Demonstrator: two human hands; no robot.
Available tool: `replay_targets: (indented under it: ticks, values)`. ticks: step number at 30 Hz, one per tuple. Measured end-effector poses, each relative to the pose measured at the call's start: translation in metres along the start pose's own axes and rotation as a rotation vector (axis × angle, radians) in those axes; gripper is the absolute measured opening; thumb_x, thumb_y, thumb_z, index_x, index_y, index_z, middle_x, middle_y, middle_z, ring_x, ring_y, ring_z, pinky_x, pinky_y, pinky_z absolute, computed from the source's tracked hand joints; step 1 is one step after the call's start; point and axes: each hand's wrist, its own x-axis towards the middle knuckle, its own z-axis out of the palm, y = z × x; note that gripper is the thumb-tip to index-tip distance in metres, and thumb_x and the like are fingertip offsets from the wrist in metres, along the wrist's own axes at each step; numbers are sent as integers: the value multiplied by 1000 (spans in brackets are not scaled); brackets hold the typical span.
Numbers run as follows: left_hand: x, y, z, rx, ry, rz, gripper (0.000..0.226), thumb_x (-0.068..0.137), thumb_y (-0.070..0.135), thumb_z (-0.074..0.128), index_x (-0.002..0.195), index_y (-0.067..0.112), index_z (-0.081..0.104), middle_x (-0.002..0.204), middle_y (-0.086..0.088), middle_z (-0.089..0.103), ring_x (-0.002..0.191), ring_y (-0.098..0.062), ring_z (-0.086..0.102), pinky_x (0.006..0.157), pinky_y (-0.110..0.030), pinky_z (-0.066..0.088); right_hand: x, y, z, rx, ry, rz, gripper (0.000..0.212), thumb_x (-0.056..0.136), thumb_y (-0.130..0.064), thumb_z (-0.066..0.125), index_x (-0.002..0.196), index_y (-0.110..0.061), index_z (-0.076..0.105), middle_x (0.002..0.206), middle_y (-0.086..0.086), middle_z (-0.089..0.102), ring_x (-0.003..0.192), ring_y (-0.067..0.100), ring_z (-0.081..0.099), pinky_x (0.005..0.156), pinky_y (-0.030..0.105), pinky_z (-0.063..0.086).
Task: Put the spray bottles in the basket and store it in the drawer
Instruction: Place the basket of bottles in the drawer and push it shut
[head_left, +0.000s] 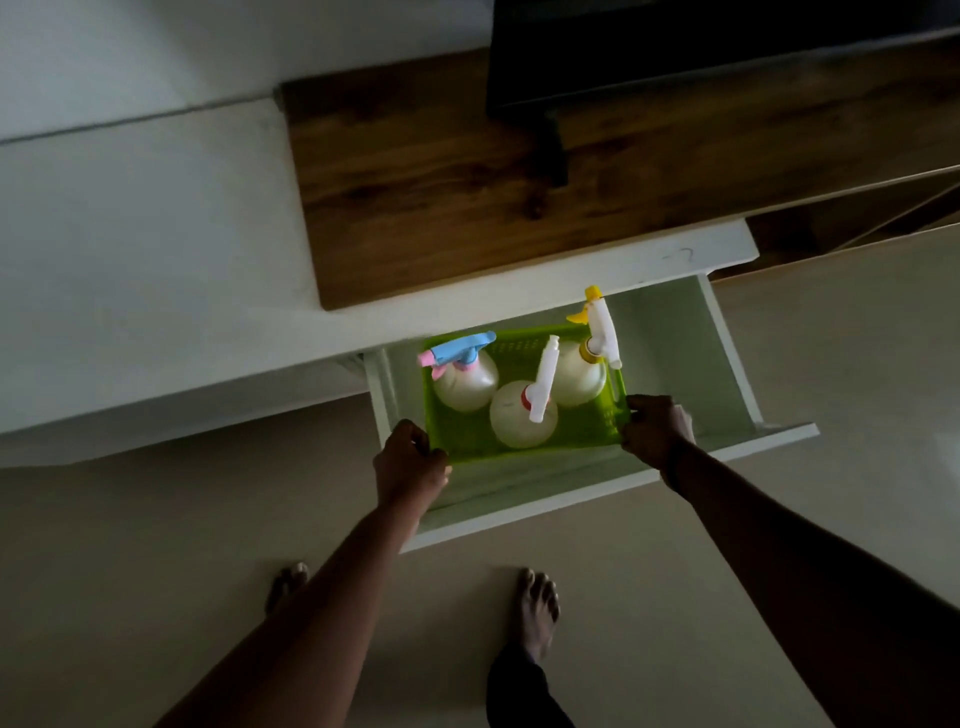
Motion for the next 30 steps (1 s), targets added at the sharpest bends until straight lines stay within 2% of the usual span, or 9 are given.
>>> replay_targets:
  ticks: [3, 6, 8, 11, 15, 18, 21, 23, 30]
  values:
    - [9, -11, 24, -32, -11, -53, 18, 85, 1, 65, 83, 8, 48, 88, -14, 66, 66, -21, 74, 67, -46, 63, 19, 11, 4, -135, -13, -59, 28, 80, -10, 66, 106, -15, 74, 92, 16, 76, 87, 33, 70, 81, 43, 58]
    - [22, -23, 44, -33, 9, -99, 16, 86, -2, 64, 90, 4, 51, 92, -13, 67, 64, -20, 74, 65, -44, 63, 36, 23, 9, -259, -47, -101, 19, 81, -16, 68, 99, -19, 77, 87, 11, 77, 86, 28, 69, 70, 30, 51]
    - [32, -30, 54, -36, 24, -129, 18, 83, -8, 63, 89, 5, 52, 90, -13, 66, 62, -22, 74, 63, -44, 63, 47, 32, 13, -312, -62, -114, 16, 82, -18, 69, 95, -21, 78, 86, 10, 76, 87, 27, 68, 66, 26, 44]
    - [45, -38, 63, 29, -9, -132, 24, 78, -7, 70, 84, 10, 54, 86, -15, 69, 65, -28, 73, 64, -47, 63, 61, 41, 19, -370, -72, -113, 12, 81, -18, 70, 90, -18, 78, 87, 11, 75, 88, 29, 66, 65, 28, 43]
    - [57, -43, 74, 72, -41, -149, 28, 80, -8, 68, 83, 13, 50, 93, -16, 64, 74, -34, 73, 60, -42, 62, 80, 45, 28, -482, -110, -132, 10, 80, -19, 71, 84, -12, 78, 88, 13, 73, 86, 29, 64, 66, 28, 45]
    - [69, -50, 80, 156, -18, -137, 39, 63, -5, 84, 79, 16, 54, 93, -17, 68, 83, -36, 70, 70, -48, 61, 93, 47, 37, -535, -111, -134, 9, 79, -17, 73, 82, -9, 77, 86, 11, 71, 77, 23, 59, 64, 27, 43]
    - [68, -50, 84, 295, -47, -137, 40, 60, 6, 88, 89, 12, 61, 95, -10, 68, 91, -27, 66, 81, -39, 58, 101, 51, 45, -556, -89, -117, 6, 77, -11, 76, 80, -8, 72, 77, 8, 62, 72, 22, 57, 62, 28, 45]
    - [69, -50, 87, 376, -52, -124, 43, 62, 14, 88, 97, 10, 63, 98, -9, 67, 94, -25, 62, 82, -33, 54, 106, 53, 50, -574, -86, -131, 8, 78, -9, 75, 84, -5, 70, 78, 9, 61, 76, 27, 62, 63, 28, 46]
    - [83, -56, 94, 464, -39, -23, 43, 66, 15, 85, 101, 4, 63, 105, -17, 69, 103, -34, 64, 89, -41, 54, 116, 65, 62, -552, -84, -129, 17, 82, -11, 72, 96, -1, 70, 93, 17, 70, 87, 29, 67, 67, 29, 50]
